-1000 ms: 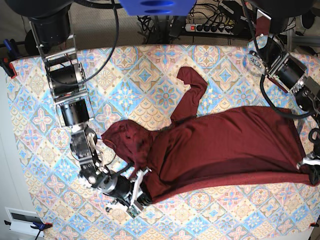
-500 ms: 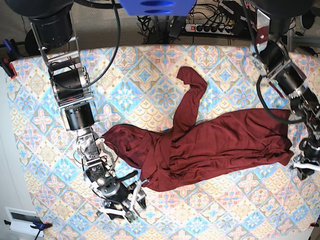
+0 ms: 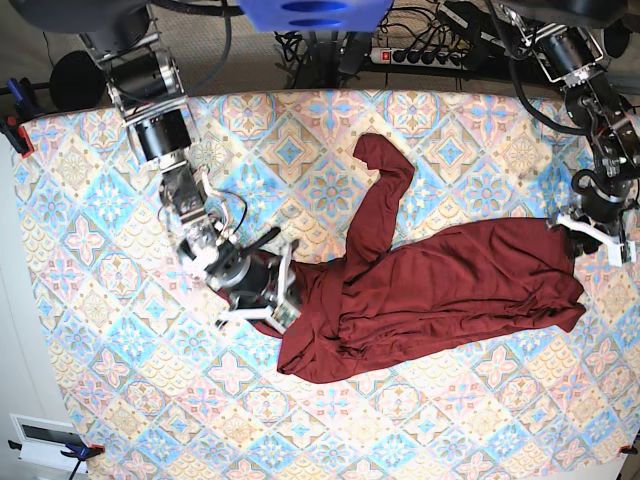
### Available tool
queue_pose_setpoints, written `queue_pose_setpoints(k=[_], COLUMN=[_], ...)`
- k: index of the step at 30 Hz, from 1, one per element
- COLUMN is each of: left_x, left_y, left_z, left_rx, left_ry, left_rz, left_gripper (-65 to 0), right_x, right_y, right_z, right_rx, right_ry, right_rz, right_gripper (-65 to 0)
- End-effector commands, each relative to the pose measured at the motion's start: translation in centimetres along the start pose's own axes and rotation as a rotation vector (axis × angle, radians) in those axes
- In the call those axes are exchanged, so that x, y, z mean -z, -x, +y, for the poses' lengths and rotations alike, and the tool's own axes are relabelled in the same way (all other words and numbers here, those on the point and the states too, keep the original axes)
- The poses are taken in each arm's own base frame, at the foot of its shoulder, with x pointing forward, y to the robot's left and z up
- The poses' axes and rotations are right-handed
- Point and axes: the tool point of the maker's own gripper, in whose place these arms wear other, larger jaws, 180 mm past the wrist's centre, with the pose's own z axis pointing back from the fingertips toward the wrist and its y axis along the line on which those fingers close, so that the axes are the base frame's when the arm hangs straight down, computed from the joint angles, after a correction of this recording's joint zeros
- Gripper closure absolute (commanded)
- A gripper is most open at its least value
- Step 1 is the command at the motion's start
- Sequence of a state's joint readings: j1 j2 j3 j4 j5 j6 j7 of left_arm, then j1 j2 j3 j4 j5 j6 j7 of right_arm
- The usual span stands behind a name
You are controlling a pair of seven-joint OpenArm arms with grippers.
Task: Layout the t-shirt on the table in an organized manner, then fold the t-shirt properly
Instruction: 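Lay the shirt down and release it with both grippers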
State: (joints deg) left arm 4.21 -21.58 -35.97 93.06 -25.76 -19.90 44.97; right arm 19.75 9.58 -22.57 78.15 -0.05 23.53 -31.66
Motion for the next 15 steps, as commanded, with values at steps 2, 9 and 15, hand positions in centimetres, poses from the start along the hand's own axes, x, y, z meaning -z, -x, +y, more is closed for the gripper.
queue_pose_setpoints(k=[2, 9, 15], left_x=[-0.4, -0.7, -0.7], left_y=[-1.7, -0.6, -0.4], left_z=[0.0, 0.0, 0.0], left_rx=[0.008, -0.005, -0.008], left_ry=[0.011, 0.023, 0.023], left_rz=[-0.057, -0.033, -0.029], left_gripper=[-19.1, -19.1, -19.1], right_x=[-0.1, 0.9, 0.9], right_y=[-2.0, 1.2, 3.4], right_z=[-1.7, -1.1, 0.8], right_rx=[0.005, 0.034, 0.057], right_ry=[0.035, 0.008, -0.023], right_rz=[-0.06, 0.024, 0.063], right_gripper=[-18.2, -28.7, -30.2])
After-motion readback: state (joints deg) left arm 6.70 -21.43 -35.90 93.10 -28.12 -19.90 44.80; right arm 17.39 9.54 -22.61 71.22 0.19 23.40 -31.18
